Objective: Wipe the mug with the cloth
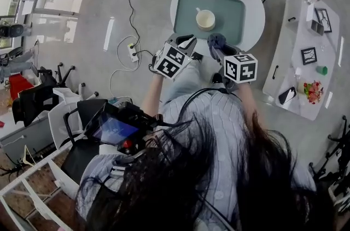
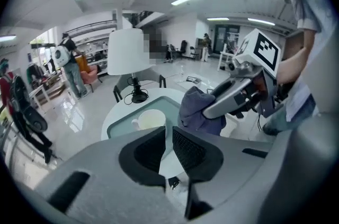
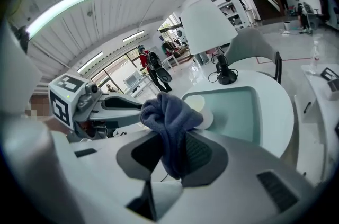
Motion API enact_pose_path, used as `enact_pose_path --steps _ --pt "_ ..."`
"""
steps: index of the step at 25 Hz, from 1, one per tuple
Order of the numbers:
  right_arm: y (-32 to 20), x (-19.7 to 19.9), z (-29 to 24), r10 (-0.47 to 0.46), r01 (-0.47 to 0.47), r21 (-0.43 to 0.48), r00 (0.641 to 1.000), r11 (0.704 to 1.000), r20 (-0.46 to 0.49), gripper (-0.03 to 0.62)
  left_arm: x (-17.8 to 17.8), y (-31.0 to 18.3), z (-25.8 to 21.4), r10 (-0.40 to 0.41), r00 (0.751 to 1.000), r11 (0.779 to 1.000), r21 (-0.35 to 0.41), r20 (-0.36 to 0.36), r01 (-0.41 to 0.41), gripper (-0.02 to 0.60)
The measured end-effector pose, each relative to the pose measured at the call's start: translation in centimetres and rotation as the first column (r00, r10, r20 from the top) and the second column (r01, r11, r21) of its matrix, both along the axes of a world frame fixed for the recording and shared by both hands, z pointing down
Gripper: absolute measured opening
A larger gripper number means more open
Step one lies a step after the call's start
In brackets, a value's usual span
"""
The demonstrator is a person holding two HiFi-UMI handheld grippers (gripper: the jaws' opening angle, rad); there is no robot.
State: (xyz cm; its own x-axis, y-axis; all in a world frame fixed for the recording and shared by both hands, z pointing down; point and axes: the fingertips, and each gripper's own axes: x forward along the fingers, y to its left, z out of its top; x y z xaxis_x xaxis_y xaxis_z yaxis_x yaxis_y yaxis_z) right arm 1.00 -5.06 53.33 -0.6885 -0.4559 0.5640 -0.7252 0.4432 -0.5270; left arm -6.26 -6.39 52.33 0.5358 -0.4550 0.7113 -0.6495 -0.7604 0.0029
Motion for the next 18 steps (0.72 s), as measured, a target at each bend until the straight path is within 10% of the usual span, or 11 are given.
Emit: enact_pose_path --steps 6,10,14,18 --pt "-2.7 -2.0 1.0 0.070 -0.071 -0.037 0.997 0.997 -0.019 0.098 -1.2 -3.5 3.0 0.318 0.943 0.948 -0.061 0.094 -0.313 0.032" --pt "-2.9 -2.7 1.6 0.105 -0.107 -0.057 0.994 0.993 -0.043 0.098 -1.6 -5.4 4.5 0.497 0.852 0.867 -0.068 0.165 -0.493 0.032" --pt "-2.7 -3.2 2.2 0.137 -0.142 -0.079 0.988 0.987 -0.066 0.098 -1.4 -6.4 5.5 0.687 0.689 0.721 -0.097 0.231 -0.686 0.034" --pt "-2.5 -4.1 3.3 0.150 -0.159 -0.112 0.985 0.981 -0.080 0.098 -1.2 -6.7 6.6 0.843 0.468 0.516 -0.149 0.267 -0.844 0.035"
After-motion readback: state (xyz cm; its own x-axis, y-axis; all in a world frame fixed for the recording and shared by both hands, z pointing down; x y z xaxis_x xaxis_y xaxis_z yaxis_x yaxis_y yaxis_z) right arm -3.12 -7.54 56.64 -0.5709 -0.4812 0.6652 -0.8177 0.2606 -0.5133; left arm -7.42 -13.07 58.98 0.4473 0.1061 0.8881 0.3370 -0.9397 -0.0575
